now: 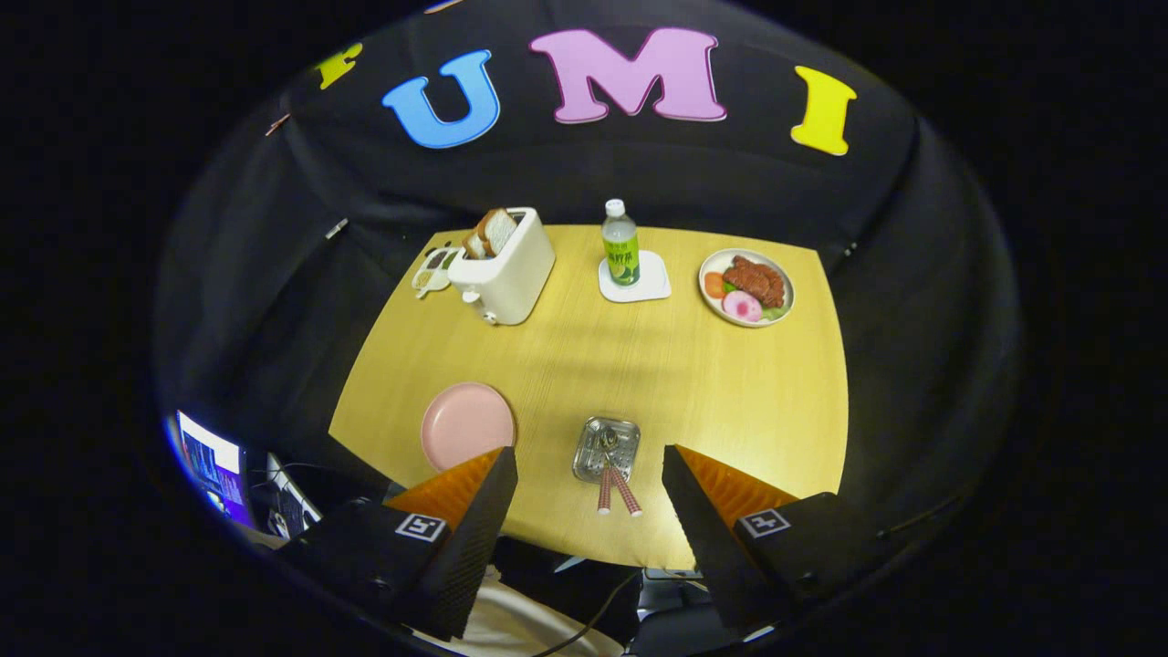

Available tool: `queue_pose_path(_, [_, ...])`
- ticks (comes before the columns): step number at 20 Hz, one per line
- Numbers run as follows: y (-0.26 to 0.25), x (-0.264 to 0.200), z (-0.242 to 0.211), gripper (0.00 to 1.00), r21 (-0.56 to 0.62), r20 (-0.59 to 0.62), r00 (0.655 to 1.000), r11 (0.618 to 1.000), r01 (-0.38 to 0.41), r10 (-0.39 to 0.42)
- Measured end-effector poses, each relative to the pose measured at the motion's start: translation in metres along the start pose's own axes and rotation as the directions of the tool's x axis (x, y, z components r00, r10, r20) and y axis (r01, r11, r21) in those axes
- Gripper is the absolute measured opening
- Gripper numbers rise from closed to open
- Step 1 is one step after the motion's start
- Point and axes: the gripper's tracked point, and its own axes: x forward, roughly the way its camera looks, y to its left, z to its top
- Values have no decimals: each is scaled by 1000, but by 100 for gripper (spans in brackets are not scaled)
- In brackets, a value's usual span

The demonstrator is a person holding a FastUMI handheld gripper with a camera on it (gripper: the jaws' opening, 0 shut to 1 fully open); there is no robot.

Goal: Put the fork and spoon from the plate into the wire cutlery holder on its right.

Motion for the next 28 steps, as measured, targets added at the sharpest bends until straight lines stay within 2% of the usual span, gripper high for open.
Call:
queue_pose_path(3, [17,-25,20,100,37,166,986,999,24,-30])
queue_pose_path(7, [32,-62,49,99,25,373,924,997,78,-81])
queue_pose_path(10, [41,-85,78,99,21,511,852,993,120,-114])
queue_pose_path(13, [53,-108,101,99,55,633,762,990,133,-138])
queue_pose_path(16, [71,-114,108,99,70,701,698,988,138,-147])
queue_pose_path(20, [99,-108,103,99,69,737,661,988,138,-144])
queue_pose_path(23, [95,-97,97,99,94,741,648,982,163,-178])
queue_pose_path(25, [95,-95,95,100,120,761,620,981,155,-191])
queue_pose_path(27, [87,-81,77,100,139,746,631,976,169,-216])
queue_pose_path(28, [88,-77,70,100,140,740,641,979,151,-205])
